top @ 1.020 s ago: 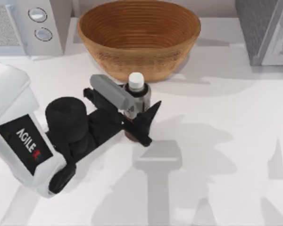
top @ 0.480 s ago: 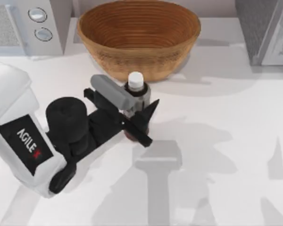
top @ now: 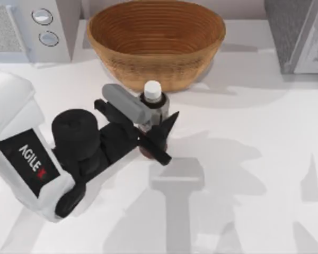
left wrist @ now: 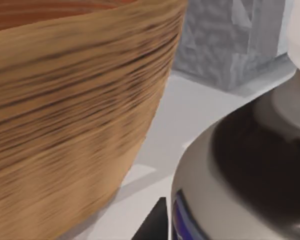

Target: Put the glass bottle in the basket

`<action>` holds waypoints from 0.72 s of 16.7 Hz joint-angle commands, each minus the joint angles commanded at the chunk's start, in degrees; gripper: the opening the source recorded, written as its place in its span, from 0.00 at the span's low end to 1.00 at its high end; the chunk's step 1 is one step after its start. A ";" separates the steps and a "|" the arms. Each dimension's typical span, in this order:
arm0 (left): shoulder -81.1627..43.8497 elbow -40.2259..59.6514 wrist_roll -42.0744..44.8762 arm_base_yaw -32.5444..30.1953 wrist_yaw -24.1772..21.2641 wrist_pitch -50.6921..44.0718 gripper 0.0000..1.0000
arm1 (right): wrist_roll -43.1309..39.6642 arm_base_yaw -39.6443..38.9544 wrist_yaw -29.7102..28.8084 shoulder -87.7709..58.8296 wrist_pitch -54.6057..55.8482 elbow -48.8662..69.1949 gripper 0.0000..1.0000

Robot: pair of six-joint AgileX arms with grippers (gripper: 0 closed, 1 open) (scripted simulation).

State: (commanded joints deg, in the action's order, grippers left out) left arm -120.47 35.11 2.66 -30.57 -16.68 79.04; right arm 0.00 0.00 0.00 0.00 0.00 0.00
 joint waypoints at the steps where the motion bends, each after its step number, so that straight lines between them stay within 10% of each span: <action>1: 0.55 -0.26 -0.01 0.17 -0.10 -0.43 0.00 | 0.00 0.00 0.00 0.00 0.00 0.00 1.00; 12: 31.83 -11.92 0.82 7.14 -6.65 -20.34 0.00 | 0.00 0.00 0.00 0.00 0.00 0.00 1.00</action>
State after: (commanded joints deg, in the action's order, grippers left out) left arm -88.65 23.19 3.48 -23.44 -23.33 58.71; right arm 0.00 0.00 0.00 0.00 0.00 0.00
